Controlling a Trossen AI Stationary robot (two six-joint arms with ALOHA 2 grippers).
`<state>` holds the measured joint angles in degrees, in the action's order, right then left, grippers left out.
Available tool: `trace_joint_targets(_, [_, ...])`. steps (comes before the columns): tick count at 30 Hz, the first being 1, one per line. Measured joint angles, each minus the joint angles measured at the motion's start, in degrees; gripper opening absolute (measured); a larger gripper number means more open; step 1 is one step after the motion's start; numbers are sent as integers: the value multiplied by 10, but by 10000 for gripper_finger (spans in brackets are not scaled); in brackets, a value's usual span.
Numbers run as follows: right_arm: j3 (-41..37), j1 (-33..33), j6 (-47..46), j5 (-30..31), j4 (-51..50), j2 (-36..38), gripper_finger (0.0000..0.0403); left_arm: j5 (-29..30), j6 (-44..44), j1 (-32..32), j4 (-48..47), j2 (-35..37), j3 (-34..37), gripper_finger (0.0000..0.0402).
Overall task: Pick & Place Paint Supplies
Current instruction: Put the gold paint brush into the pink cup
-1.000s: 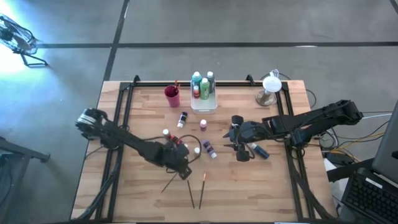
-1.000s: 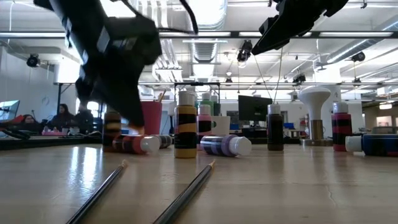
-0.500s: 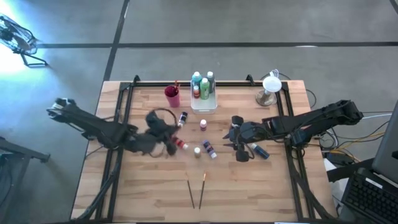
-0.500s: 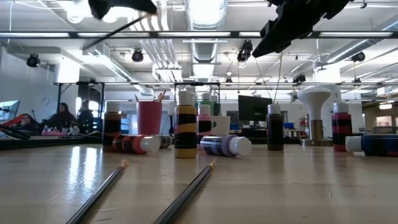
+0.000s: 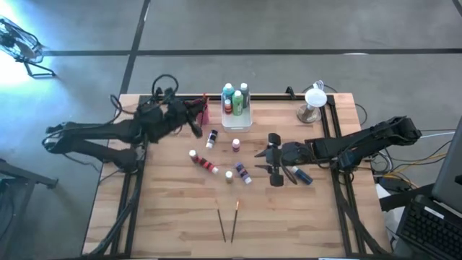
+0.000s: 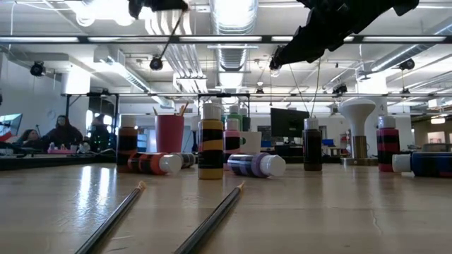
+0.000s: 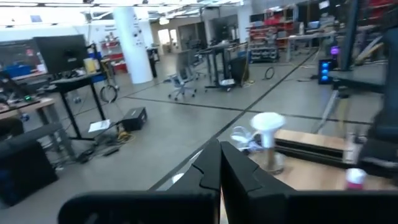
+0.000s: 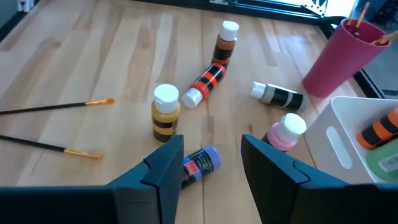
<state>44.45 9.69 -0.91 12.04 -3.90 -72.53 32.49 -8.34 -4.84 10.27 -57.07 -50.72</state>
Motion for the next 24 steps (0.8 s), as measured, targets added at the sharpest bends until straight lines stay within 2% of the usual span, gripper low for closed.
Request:
trace_joint_targets(7, [0, 0, 1, 1, 0, 0, 168, -103, 6, -144, 102, 0, 69, 0])
trace_joint_targets(12, [0, 0, 10, 1, 0, 0, 168, -148, 8, -217, 208, -2, 131, 0])
trace_joint_targets(18, [0, 0, 11, 7, 0, 0, 150, -181, 5, -269, 351, -9, 211, 0])
trace_joint_targets(24, [0, 0, 16, 64, 0, 0, 133, -198, -34, -289, 465, -41, 249, 0])
